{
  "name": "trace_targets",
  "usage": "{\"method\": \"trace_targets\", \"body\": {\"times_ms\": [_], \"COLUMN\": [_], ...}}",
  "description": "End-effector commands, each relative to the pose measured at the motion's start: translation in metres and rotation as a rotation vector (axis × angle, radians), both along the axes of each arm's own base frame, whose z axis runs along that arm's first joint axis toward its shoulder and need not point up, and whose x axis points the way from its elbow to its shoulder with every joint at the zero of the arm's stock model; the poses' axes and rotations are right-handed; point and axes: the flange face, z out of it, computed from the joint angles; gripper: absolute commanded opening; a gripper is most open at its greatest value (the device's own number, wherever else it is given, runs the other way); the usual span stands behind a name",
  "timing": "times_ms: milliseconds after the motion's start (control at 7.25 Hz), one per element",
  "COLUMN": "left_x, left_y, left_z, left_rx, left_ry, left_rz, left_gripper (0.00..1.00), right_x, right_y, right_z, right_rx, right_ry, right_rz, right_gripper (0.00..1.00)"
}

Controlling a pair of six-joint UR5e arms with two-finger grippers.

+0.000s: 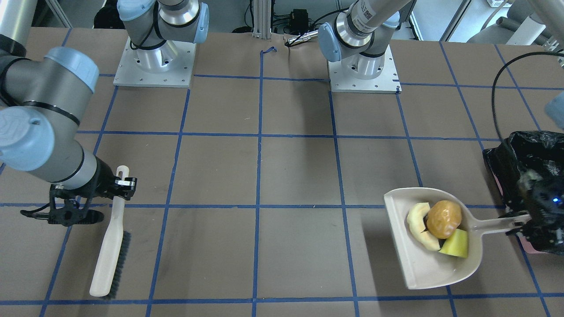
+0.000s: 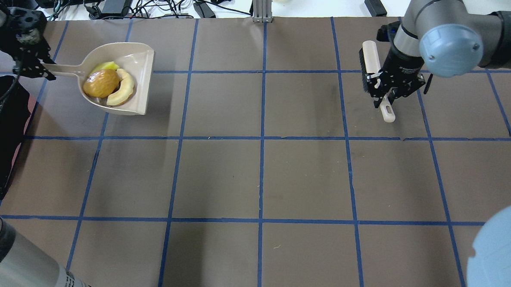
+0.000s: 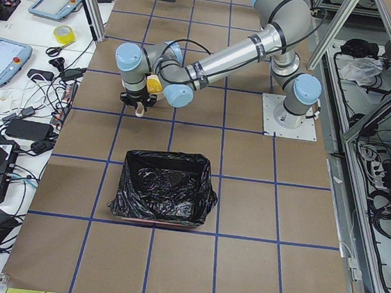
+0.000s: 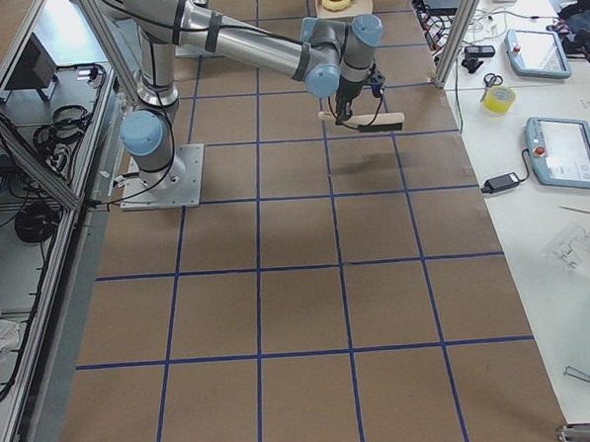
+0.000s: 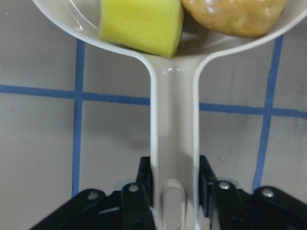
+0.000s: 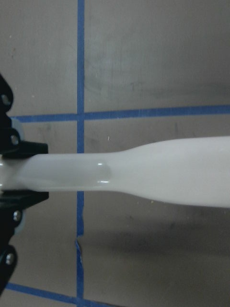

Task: Sweep and dump trash into bin
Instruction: 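Carry the loaded dustpan over the bin with the left gripper while the right withdraws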

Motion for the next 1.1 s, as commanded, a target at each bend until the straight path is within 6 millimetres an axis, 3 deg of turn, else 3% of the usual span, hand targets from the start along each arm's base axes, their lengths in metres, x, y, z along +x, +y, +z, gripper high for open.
{"method": "trace_targets", "body": {"times_ms": [0,138,276,414,690,966], "left_x": [0.118,0.17,0.209,0.238,0.281,0.293], "left_y": [0.05,0.073,0.094,0.111,0.118,0.112], "left_z": [0.065,0.09,0.118,0.134,0.137,0.14], "left_rx": [0.018,0.027,0.036,0.049,0.049,0.019], "left_ry": [0.0,-0.005,-0.055,-0.124,-0.308,-0.404], "left_rz": [-0.021,-0.01,-0.059,-0.1,-0.142,-0.181], "left_gripper": [0.0,0.0,0.0,0.0,0.0,0.0], "right_x": [-0.026,-0.03,-0.038,-0.058,-0.099,-0.113], "right_y": [-0.001,-0.004,-0.005,-0.002,0.008,0.012], "right_z": [-0.018,-0.019,-0.024,-0.028,-0.042,-0.054], "right_rx": [-0.018,-0.044,-0.034,-0.01,0.021,0.041], "right_ry": [-0.001,0.007,0.051,0.091,0.078,0.072], "right_rz": [0.012,0.015,0.011,-0.008,0.002,-0.014], "right_gripper": [0.0,0.0,0.0,0.0,0.0,0.0]}}
